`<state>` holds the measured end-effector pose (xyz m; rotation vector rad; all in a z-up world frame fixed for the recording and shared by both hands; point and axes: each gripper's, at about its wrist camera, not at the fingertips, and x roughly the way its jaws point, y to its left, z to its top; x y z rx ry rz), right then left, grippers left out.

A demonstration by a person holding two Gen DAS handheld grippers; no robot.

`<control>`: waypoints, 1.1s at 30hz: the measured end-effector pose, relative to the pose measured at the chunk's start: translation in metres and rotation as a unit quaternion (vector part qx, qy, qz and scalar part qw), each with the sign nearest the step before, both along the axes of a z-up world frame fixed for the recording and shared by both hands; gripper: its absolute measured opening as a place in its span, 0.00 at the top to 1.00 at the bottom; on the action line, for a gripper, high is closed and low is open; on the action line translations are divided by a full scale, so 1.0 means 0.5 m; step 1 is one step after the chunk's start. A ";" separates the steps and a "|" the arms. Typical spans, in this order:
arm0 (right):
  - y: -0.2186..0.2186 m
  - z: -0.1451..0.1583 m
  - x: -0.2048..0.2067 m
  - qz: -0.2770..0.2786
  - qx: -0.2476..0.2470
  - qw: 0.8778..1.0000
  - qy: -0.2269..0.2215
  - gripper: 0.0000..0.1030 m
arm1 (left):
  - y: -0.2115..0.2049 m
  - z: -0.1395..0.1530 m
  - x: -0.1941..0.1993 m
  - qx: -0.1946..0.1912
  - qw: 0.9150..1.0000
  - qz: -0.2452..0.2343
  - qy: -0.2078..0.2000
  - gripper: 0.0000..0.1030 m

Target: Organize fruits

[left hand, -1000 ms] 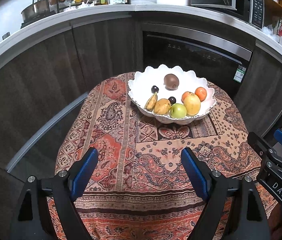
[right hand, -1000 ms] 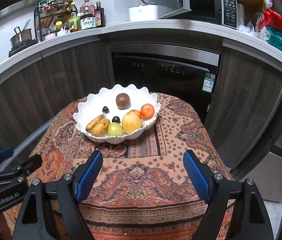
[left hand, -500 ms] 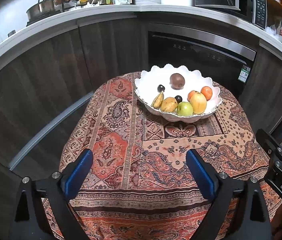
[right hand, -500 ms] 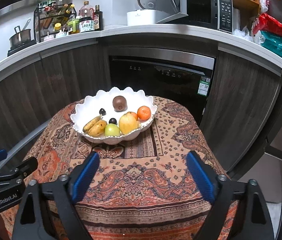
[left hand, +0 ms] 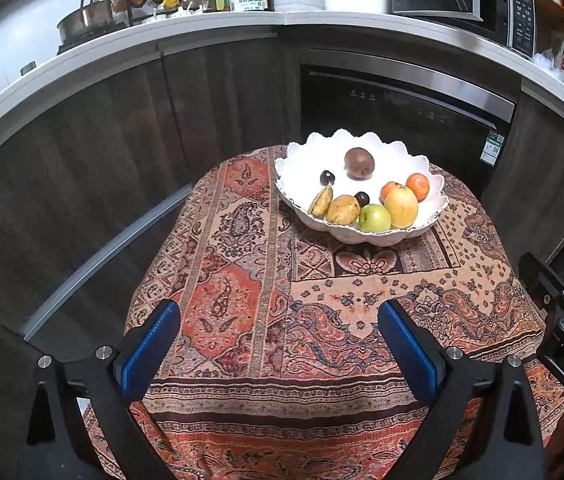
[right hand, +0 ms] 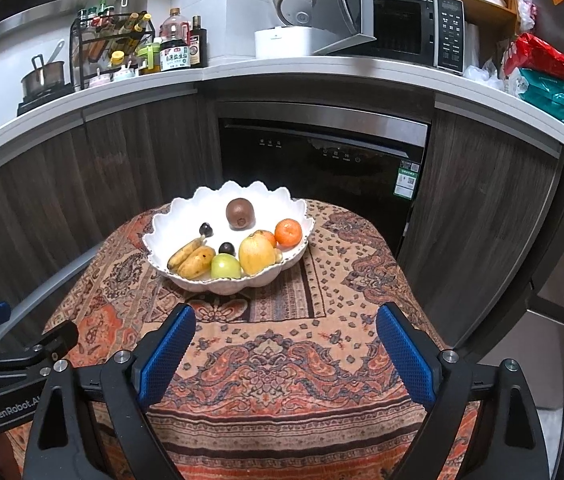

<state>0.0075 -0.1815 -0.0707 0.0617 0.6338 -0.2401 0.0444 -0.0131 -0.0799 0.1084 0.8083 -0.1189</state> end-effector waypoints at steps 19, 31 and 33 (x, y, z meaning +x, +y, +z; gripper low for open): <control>0.001 -0.001 0.000 0.002 0.005 1.000 0.000 0.10 | 0.001 0.005 -0.002 -0.004 1.000 -0.001 0.001 0.02; 0.000 -0.002 0.000 0.003 0.006 1.000 0.000 0.10 | 0.004 0.004 0.002 -0.002 1.000 -0.003 0.001 0.02; 0.000 -0.001 0.000 0.003 0.006 1.000 0.000 0.10 | 0.004 0.004 0.001 -0.001 1.000 -0.004 0.001 0.02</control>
